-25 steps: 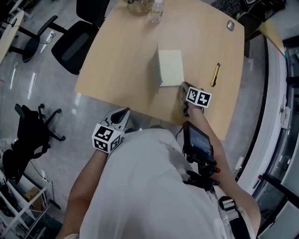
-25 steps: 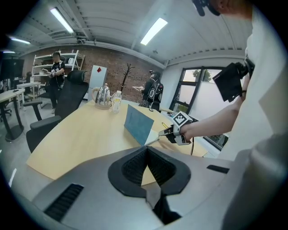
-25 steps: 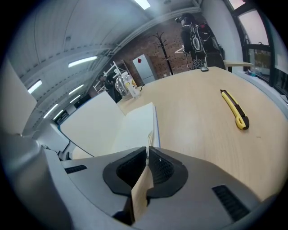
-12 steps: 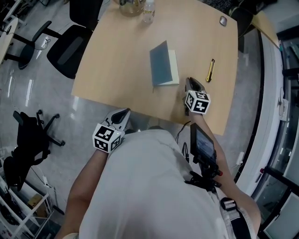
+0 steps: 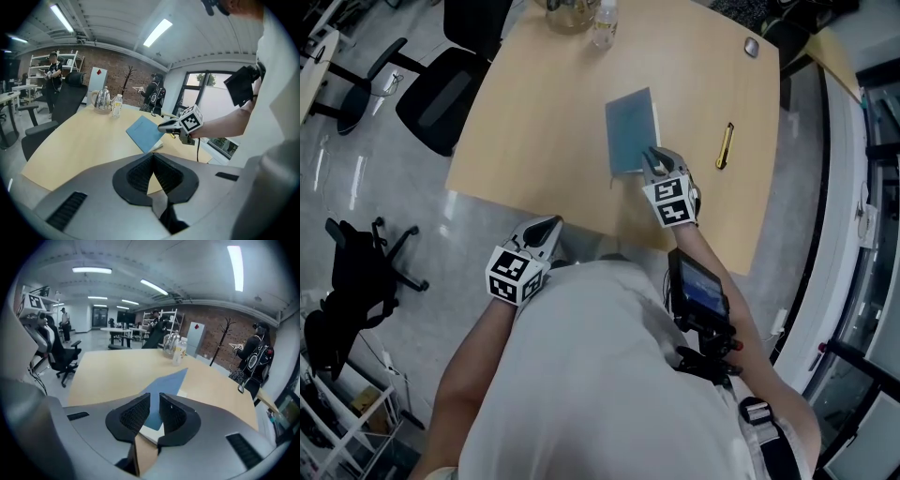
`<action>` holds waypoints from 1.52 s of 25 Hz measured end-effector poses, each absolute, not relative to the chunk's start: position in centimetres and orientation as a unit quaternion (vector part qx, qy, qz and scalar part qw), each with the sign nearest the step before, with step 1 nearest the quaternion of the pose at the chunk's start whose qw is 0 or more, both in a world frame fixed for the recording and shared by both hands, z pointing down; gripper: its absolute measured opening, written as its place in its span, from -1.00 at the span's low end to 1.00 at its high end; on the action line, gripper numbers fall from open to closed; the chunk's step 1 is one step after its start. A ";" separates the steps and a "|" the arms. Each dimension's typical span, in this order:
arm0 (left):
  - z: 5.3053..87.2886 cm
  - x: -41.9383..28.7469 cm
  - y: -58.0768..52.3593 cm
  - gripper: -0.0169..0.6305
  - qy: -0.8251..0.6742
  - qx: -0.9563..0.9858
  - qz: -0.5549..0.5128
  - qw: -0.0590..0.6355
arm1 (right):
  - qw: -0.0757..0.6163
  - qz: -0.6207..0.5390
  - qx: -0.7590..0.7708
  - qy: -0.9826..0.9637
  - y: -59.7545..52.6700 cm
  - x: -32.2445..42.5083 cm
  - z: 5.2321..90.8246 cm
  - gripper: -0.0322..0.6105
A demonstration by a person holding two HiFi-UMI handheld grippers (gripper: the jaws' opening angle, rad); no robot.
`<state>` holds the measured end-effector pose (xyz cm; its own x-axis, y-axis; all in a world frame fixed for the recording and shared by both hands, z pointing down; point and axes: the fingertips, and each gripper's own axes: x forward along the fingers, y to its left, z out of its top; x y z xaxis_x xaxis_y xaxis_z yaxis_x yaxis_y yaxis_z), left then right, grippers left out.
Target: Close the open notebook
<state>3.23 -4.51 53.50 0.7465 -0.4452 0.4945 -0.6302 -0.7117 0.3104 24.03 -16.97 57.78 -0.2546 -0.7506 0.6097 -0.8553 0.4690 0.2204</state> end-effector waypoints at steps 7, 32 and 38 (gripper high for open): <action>53.7 2.7 -4.8 -0.93 -0.312 0.897 0.197 0.243 | 0.383 0.153 0.523 -0.746 -16.3 28.6 63.4 -0.63; 53.5 2.9 -5.6 -0.93 -0.323 0.894 0.201 0.236 | 0.291 0.308 0.542 -0.726 -15.9 30.5 68.8 -0.64; 52.8 2.8 -6.0 -0.93 -0.308 0.903 0.200 0.222 | 0.253 0.259 0.572 -0.736 -15.6 30.6 66.2 -0.65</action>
